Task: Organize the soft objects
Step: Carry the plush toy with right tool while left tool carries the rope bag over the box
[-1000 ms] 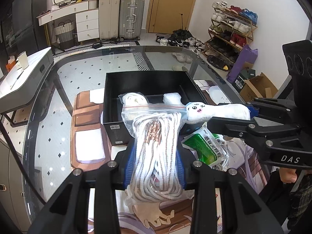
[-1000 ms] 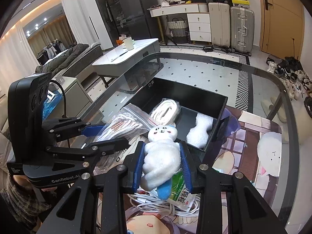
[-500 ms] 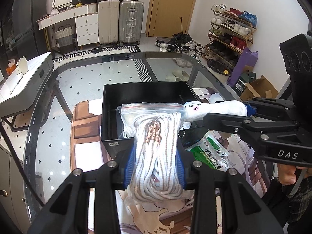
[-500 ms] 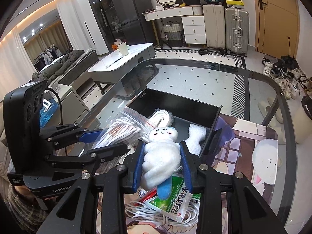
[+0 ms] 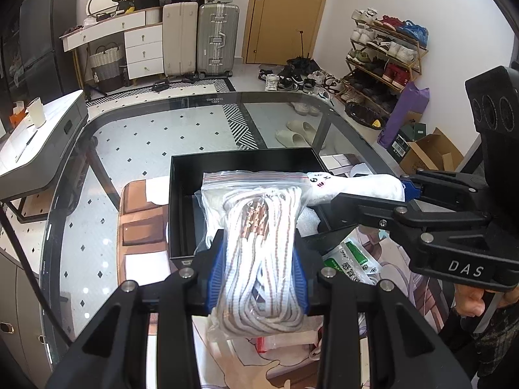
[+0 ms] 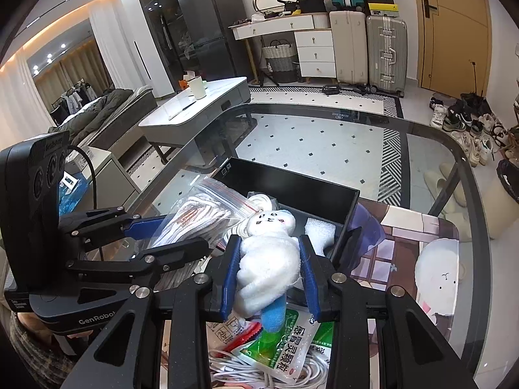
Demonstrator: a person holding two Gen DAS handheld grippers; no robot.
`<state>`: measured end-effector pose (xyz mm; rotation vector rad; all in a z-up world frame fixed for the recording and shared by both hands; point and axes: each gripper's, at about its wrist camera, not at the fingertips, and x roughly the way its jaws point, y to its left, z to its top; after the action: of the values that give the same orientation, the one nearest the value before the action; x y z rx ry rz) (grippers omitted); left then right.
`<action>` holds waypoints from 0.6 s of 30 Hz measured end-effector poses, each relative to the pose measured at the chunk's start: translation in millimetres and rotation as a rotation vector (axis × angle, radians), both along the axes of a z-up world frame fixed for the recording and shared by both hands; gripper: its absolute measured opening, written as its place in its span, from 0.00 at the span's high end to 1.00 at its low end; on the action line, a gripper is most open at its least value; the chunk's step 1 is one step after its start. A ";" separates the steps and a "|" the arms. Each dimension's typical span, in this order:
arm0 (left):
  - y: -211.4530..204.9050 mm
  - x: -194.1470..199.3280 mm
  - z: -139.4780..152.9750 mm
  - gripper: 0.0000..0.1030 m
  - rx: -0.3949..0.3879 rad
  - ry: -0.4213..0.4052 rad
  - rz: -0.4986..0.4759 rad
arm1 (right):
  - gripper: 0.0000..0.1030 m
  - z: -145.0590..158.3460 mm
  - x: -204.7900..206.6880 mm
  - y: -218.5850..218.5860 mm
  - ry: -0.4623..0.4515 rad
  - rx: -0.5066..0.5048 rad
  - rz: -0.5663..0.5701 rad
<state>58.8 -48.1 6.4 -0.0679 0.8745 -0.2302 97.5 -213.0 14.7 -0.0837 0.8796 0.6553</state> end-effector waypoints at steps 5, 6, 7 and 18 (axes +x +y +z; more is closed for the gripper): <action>2.4 9.0 3.0 0.66 0.001 -0.001 0.001 | 0.66 0.6 4.8 4.4 -0.001 -0.004 0.002; 3.3 10.1 3.3 0.66 0.000 -0.002 0.001 | 0.66 0.8 6.2 5.1 0.000 -0.003 0.000; 3.6 11.7 3.7 0.66 -0.002 -0.004 0.001 | 0.66 1.2 7.2 5.0 0.000 0.000 -0.003; 10.0 27.6 4.3 0.66 -0.019 0.001 0.012 | 0.66 1.3 17.8 9.0 -0.002 -0.003 -0.012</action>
<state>86.4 -38.0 10.7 -0.0914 0.8723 -0.2272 115.3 -204.0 16.0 -0.0823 0.8785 0.6428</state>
